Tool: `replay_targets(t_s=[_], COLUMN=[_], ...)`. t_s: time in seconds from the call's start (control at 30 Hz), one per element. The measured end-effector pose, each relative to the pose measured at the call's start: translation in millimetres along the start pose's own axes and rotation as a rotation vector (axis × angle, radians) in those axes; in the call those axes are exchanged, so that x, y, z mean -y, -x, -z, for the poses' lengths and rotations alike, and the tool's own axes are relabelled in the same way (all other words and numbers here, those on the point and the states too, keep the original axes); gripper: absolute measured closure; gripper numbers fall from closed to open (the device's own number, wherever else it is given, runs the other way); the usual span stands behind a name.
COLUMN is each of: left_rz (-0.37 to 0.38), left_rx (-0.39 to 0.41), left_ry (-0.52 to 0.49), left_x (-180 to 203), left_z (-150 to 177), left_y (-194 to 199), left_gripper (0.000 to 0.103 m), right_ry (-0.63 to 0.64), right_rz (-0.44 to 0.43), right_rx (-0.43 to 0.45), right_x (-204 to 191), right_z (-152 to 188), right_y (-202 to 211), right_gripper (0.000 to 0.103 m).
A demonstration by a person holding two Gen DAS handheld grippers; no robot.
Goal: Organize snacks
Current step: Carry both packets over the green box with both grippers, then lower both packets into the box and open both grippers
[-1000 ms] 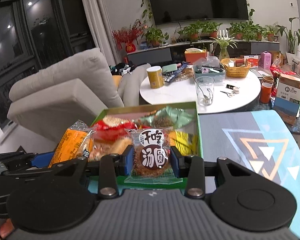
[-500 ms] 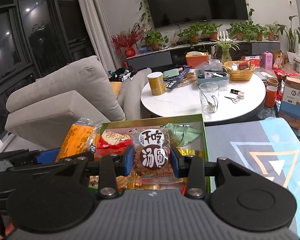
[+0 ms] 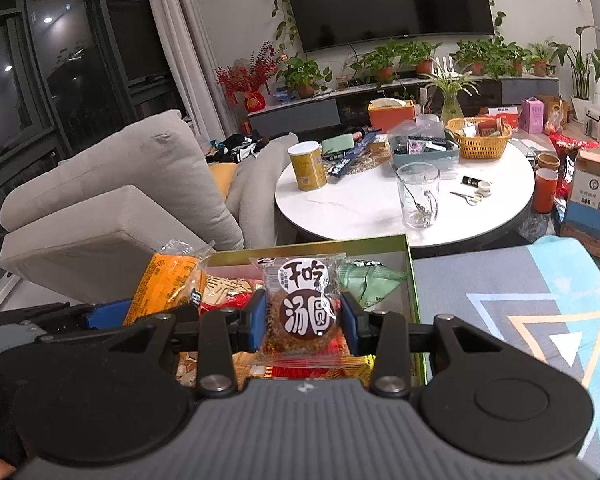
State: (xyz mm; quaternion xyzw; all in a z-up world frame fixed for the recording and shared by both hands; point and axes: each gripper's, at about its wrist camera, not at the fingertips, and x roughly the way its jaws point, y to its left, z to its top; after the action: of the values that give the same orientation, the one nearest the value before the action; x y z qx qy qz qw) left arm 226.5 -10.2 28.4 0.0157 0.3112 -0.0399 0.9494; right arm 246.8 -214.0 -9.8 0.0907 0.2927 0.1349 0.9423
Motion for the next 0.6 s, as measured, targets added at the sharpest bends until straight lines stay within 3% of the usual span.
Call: replay_targets(t_s=[0.6], left_rz=[-0.012], left_rx=[-0.06], left_ry=[0.005], left_x=[-8.5], left_z=[12.4], left_y=[-33.4], left_gripper=[0.062], right_ry=[-0.032], right_rz=[0.023], right_rx=[-0.086], right_x=[8.1], right_z=[17.0], right_y=[-29.9], right_gripper=[0.027])
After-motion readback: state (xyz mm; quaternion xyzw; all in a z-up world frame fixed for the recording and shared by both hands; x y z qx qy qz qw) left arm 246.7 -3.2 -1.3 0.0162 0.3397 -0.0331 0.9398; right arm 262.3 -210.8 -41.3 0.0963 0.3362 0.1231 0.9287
